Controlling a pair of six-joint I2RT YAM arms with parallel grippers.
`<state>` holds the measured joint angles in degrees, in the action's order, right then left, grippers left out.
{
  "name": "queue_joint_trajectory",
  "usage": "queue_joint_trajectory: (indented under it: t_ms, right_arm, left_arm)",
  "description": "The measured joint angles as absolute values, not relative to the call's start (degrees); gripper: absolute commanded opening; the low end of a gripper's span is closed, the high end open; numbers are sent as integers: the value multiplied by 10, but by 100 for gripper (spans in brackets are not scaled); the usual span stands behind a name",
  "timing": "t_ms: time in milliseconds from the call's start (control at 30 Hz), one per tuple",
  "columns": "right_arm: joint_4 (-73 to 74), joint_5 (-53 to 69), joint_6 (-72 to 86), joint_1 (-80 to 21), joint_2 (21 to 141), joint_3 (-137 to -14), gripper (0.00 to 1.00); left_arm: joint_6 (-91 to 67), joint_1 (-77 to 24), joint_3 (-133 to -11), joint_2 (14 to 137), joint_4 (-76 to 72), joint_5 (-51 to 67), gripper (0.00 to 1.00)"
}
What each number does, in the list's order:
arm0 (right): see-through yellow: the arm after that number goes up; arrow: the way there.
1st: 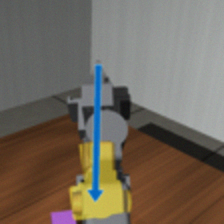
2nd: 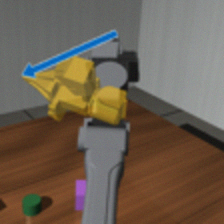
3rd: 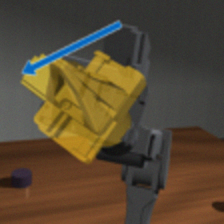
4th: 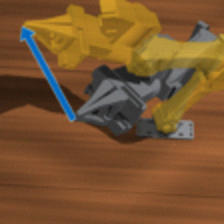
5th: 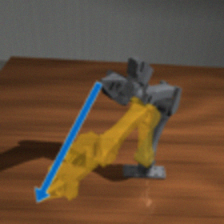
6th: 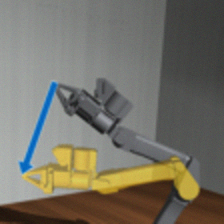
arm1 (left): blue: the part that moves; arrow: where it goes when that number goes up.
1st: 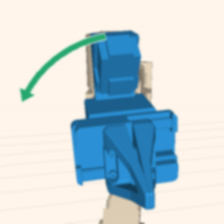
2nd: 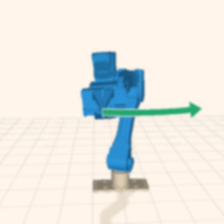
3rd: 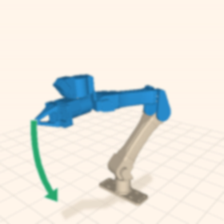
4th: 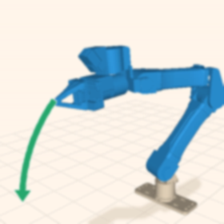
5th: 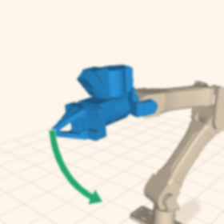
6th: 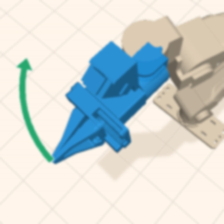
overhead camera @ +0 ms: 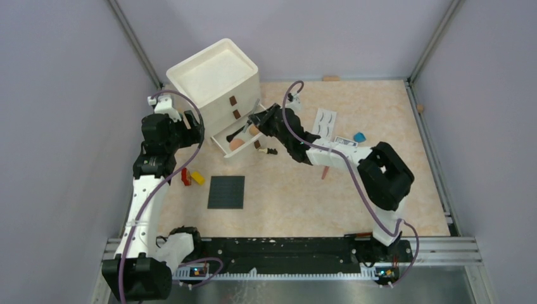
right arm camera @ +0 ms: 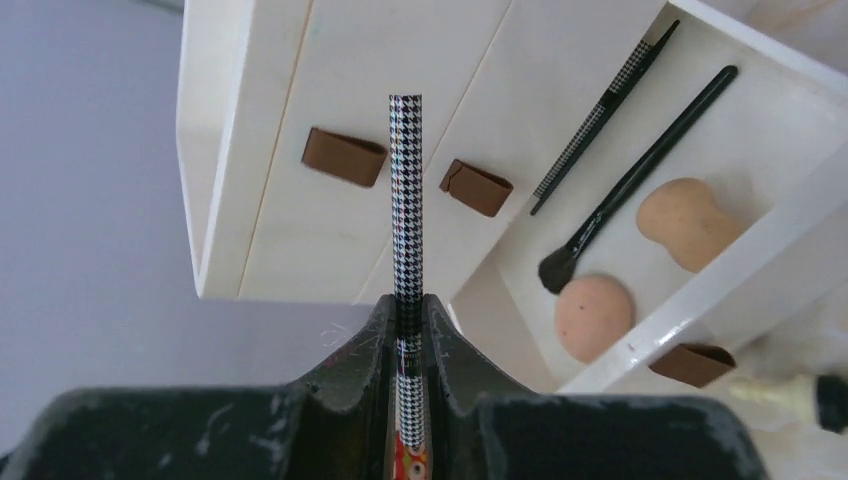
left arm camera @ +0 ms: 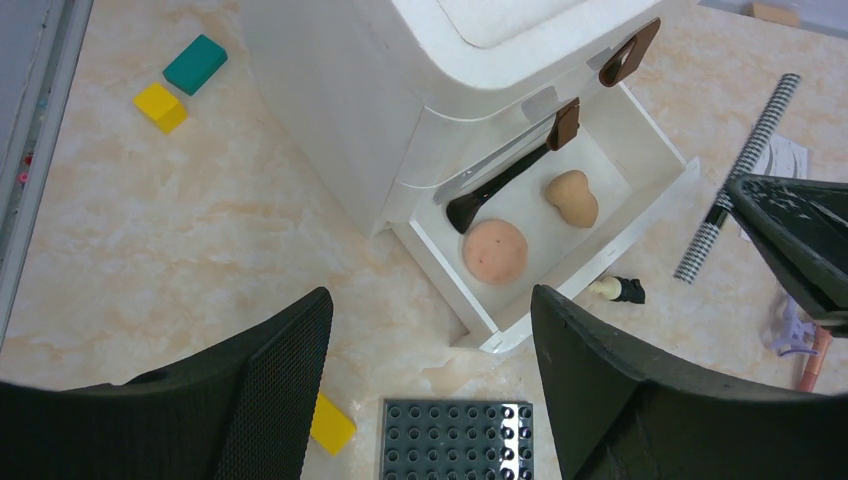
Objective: Organize the makeup
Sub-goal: Place the makeup in the drawer, then pick up the makeup brush from the center of the board.
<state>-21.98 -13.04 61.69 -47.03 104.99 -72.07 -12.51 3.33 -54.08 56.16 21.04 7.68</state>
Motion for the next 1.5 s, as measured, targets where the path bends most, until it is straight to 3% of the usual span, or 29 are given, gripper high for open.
queue_joint_trajectory:
  t_ms: [167,267,433,700,933,1167,1500]
  right_arm:
    - [-241,-167,736,-470,1127,-771,3]
    - [-236,-183,770,-470,1161,-797,20]
    - [-226,-194,782,-470,1191,-827,36]
    - [-234,-194,696,-466,1181,-815,37]
    - [-167,-124,533,-423,1060,-726,40]
    - [-9,-168,411,-358,875,-593,45]
    - [152,-227,401,-323,734,-425,45]
  left_arm:
    - [-125,33,-541,562,211,77,78]
    - [-125,33,-541,562,211,77,78]
    - [-125,33,-541,562,211,77,78]
    - [-125,33,-541,562,210,77,78]
    - [-125,33,-541,562,210,77,78]
    - [-125,33,-541,562,210,79,78]
    - [-126,33,-541,562,210,84,77]
